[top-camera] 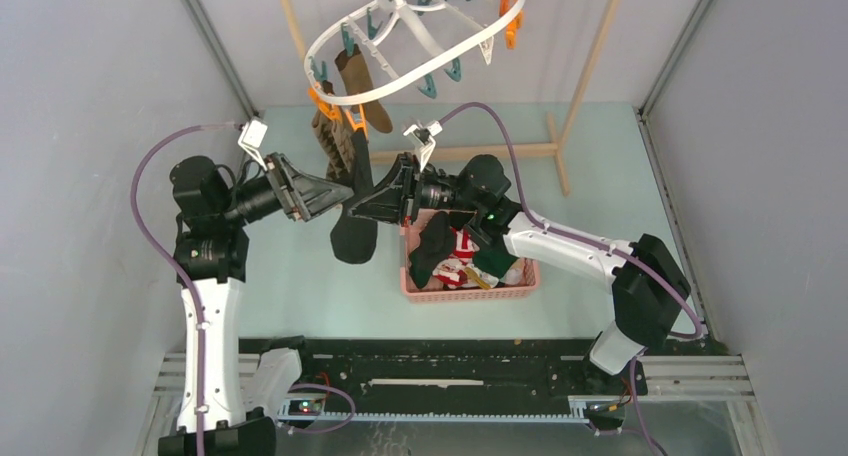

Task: Remove the socks clipped to the hanger
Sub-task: Remove the sock from the hanger.

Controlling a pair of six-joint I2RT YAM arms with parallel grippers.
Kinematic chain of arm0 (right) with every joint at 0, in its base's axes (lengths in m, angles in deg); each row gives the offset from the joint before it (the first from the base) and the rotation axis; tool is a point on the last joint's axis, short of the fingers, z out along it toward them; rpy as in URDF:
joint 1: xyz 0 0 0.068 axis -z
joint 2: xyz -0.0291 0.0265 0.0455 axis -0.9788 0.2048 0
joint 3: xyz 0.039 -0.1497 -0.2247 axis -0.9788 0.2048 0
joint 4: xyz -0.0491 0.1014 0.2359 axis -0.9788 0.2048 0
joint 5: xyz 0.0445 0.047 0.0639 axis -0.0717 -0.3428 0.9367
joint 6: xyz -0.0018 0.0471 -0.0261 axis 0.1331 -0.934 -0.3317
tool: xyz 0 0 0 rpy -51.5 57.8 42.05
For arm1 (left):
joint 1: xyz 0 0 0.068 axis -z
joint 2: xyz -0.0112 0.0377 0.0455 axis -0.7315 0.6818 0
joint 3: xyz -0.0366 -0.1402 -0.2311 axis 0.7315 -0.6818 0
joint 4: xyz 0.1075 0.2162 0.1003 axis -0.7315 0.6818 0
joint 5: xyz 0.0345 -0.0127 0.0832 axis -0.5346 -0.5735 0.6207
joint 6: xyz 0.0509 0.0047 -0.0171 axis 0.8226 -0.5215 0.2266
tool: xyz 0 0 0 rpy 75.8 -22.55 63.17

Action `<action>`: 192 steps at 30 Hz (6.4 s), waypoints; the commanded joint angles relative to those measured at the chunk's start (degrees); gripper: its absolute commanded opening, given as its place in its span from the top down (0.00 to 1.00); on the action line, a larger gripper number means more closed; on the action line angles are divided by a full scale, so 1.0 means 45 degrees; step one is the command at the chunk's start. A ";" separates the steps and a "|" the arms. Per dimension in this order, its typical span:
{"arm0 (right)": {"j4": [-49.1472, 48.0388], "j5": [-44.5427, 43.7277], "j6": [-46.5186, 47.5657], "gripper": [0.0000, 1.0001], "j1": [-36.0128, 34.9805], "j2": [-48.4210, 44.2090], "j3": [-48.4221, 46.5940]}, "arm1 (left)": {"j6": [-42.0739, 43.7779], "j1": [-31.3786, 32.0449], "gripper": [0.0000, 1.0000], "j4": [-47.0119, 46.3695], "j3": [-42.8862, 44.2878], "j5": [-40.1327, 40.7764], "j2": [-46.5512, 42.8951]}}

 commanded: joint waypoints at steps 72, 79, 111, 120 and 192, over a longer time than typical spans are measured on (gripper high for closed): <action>-0.0037 -0.0861 -0.3401 0.94 0.0357 -0.0541 -0.0198 | -0.5253 0.0153 0.00 -0.7173 -0.2412 0.0610 -0.1235; -0.0138 -0.0555 -0.3548 0.96 0.0342 -0.0561 -0.0208 | -0.4142 0.0156 0.00 -0.5855 -0.2532 0.1080 -0.1479; -0.0641 0.0763 -0.4182 0.91 0.0072 0.0419 -0.1503 | -0.9961 0.0879 0.05 -1.2208 -0.5195 0.1564 -0.0594; -0.0916 0.0745 -0.4478 0.91 0.0034 0.0985 -0.1645 | -1.2894 0.1035 0.14 -1.5407 -0.5071 0.1642 -0.0488; 1.0931 -1.2732 0.6233 0.47 -0.0820 0.3999 -1.0874 | -0.0181 0.2501 1.00 -0.1164 -0.1357 0.4888 -0.0989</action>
